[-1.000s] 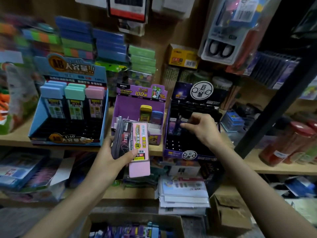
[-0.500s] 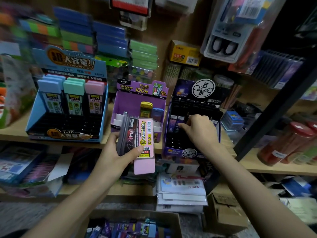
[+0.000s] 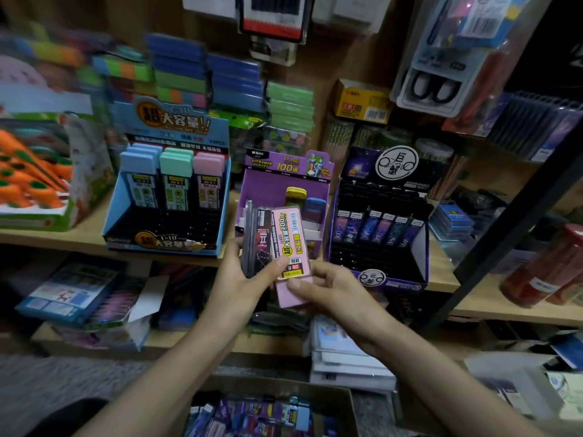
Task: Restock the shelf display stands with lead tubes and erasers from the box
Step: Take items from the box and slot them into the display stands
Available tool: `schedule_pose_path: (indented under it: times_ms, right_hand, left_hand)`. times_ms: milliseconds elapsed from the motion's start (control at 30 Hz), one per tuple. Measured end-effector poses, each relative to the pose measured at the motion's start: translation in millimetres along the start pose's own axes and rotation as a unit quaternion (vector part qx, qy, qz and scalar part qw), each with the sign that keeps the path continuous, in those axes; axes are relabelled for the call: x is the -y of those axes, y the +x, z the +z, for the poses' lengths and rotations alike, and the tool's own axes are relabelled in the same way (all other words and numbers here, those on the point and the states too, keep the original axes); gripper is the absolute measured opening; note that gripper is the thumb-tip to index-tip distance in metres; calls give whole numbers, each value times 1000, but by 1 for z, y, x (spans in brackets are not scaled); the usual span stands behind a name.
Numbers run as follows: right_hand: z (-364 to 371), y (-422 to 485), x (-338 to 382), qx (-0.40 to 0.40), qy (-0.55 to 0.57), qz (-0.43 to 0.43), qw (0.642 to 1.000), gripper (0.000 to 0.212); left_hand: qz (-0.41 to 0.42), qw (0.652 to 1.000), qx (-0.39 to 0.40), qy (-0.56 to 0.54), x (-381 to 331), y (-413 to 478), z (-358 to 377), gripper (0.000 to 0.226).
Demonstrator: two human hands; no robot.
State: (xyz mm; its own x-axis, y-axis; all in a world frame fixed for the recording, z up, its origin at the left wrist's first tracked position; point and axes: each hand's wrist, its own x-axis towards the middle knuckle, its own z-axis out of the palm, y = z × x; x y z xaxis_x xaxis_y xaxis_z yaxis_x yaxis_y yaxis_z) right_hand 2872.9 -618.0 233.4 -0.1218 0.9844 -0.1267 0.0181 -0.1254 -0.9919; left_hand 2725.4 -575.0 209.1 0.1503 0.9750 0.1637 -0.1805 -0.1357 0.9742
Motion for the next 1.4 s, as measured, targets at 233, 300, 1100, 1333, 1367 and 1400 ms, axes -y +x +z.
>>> schedule_pose_path:
  times_ms: [233,300,1100,1333,1367,1400]
  right_hand:
    - [15,13,18,49,-165,-51,984,14]
    - [23,23,34,43,-207,-85,974,14]
    - [81,179,90,-56,-540,-275,793,18]
    - [73,182,94,-38,-572,-278,771,17]
    - [72,183,95,-36,-571,-277,772,18]
    - [72,183,96,-34,-570,-276,773,19]
  left_hand:
    - [55,993,-102,13,-32,13,-57,42]
    - [60,992,-108,22,-37,14,-73,40]
    - [44,984,-159,67,-41,14,-171,20]
    - [24,984,-157,76,-48,8,-163,23]
    - [18,985,-155,74,-49,7,-162,24]
    - [15,986,-150,72,-51,7,-161,25]
